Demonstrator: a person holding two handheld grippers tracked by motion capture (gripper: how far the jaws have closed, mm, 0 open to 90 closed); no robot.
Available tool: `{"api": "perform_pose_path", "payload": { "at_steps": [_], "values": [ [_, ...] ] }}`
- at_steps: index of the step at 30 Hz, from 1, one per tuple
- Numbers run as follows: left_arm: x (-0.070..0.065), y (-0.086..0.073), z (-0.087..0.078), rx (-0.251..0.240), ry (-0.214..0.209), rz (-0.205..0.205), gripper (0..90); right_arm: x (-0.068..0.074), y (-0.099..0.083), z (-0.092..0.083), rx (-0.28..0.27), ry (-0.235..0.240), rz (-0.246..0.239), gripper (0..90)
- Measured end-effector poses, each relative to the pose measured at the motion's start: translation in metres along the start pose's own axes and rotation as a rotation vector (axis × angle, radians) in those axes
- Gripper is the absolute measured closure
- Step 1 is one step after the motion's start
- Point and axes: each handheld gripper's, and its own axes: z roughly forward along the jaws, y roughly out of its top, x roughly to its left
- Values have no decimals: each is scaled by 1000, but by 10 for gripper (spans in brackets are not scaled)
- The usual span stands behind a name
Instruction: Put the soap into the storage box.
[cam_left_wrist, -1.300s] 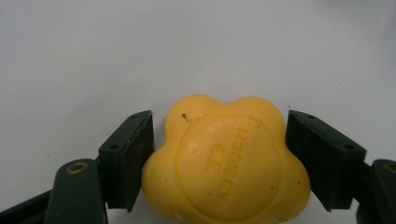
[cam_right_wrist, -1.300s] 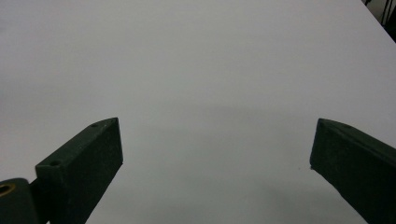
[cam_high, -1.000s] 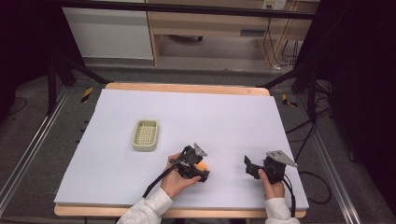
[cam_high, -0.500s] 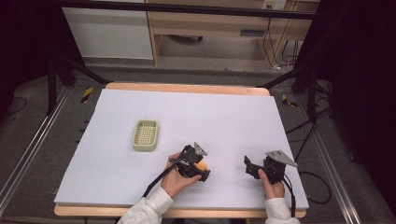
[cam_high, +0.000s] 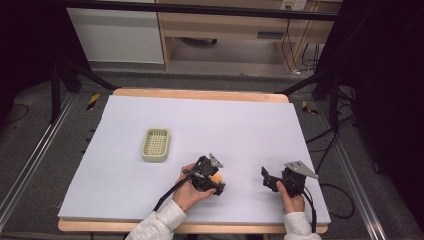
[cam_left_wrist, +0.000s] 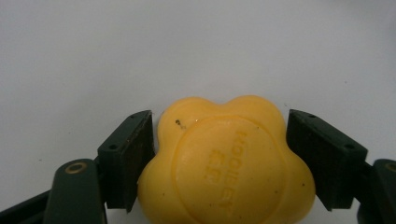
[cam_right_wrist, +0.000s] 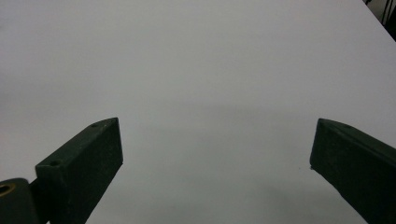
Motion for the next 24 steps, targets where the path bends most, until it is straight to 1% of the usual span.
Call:
{"api": "perform_pose_path", "payload": {
  "at_steps": [1,6,8,10,14,16,21,24],
  "values": [
    [0,0,0,-6,-3,-7,244,0,0,0,3,1,1,30],
    [1,0,0,-8,-6,-11,249,0,0,0,7,-1,0,30],
    [0,0,0,-18,-1,-17,251,0,0,0,6,-2,0,30],
    [0,-1,-1,-17,2,-13,252,0,0,0,5,0,1,30],
    [1,-1,-3,-21,-6,-24,254,0,0,0,0,-1,-2,30],
    [1,-2,-3,-5,-8,-12,254,0,0,0,1,0,-1,30],
    [2,-2,-3,1,-17,-2,249,0,0,0,2,-1,-2,30],
    [1,-3,-6,1,-10,14,243,0,0,0,7,-1,1,30]
  ]
}}
